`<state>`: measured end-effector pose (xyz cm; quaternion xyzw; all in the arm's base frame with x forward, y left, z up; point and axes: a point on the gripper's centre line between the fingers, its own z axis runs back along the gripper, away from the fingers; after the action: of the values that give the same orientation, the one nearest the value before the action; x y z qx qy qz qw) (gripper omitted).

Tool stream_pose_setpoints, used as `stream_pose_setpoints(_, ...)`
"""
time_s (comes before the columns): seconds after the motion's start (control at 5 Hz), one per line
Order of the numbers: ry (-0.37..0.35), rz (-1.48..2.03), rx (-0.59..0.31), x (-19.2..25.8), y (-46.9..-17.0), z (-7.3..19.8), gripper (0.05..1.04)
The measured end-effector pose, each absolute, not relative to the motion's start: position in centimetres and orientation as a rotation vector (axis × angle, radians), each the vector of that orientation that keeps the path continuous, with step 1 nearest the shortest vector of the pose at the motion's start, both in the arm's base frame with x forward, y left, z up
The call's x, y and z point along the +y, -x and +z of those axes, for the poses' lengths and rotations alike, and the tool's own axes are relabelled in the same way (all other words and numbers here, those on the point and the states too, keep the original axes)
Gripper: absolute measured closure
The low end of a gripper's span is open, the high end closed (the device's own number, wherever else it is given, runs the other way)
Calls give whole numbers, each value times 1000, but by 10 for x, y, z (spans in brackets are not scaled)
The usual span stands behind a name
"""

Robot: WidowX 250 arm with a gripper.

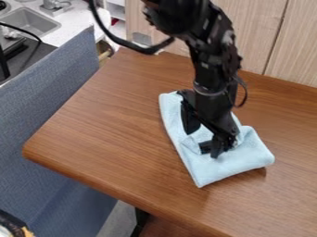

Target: Unfold cloth from the top left to the bottom right

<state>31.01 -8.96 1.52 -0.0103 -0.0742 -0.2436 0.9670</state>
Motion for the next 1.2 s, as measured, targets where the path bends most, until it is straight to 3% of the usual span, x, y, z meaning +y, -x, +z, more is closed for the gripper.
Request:
stream_pose_setpoints(0.4, -15, -450, -100, -87, -320, 1, 140)
stream_pose_setpoints(0.8, -25, -417, -106, -86, -322, 1, 722)
stream_pose_setpoints(1.0, -31, -416, -111, -85, -324, 2, 921)
stream_pose_setpoints(1.2, -37, -410, -107, -84, -323, 0, 1015)
